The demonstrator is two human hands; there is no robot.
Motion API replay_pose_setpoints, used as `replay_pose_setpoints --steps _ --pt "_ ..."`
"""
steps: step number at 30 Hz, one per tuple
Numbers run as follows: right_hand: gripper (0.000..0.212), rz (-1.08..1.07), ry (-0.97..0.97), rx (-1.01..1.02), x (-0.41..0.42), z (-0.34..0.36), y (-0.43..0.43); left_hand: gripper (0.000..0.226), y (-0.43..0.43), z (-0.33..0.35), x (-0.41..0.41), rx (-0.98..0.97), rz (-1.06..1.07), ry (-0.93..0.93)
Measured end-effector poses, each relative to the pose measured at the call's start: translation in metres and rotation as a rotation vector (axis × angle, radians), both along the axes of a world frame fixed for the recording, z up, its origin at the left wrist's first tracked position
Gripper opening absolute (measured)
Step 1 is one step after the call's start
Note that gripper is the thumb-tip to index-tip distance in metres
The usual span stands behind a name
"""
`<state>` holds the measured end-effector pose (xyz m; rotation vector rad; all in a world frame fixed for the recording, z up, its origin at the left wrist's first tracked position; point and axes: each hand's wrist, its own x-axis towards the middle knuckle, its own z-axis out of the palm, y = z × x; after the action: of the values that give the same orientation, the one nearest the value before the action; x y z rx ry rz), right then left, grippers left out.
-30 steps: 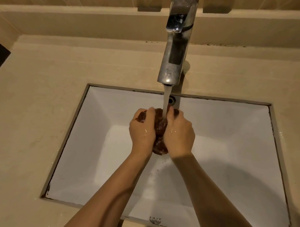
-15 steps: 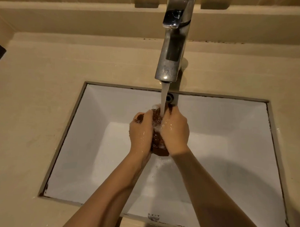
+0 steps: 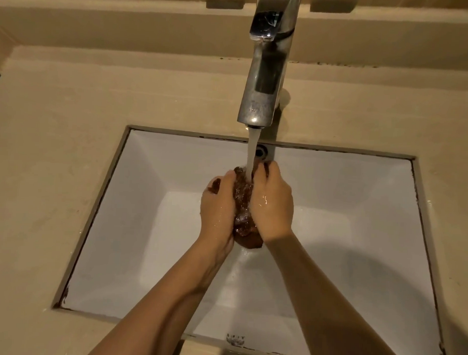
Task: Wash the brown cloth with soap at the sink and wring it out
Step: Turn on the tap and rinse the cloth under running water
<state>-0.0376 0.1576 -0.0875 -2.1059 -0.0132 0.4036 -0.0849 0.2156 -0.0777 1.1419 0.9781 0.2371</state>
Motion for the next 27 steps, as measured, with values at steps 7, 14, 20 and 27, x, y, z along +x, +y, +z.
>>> replay_pose_setpoints --steps 7,14,20,27 --pt "0.03 0.124 -0.245 -0.132 -0.025 0.017 0.005 0.028 0.005 0.0 0.008 -0.139 0.008 -0.041" --pt "0.025 0.042 0.008 0.066 0.008 0.002 -0.003 0.021 0.007 0.008 0.001 -0.274 0.007 -0.064" --pt "0.063 0.466 -0.158 0.372 -0.016 0.007 -0.033 0.027 0.018 0.013 0.003 -0.38 0.026 -0.046" --pt "0.053 0.263 -0.248 0.231 -0.018 -0.002 -0.023 0.028 0.015 0.021 0.01 -0.363 0.051 -0.01"
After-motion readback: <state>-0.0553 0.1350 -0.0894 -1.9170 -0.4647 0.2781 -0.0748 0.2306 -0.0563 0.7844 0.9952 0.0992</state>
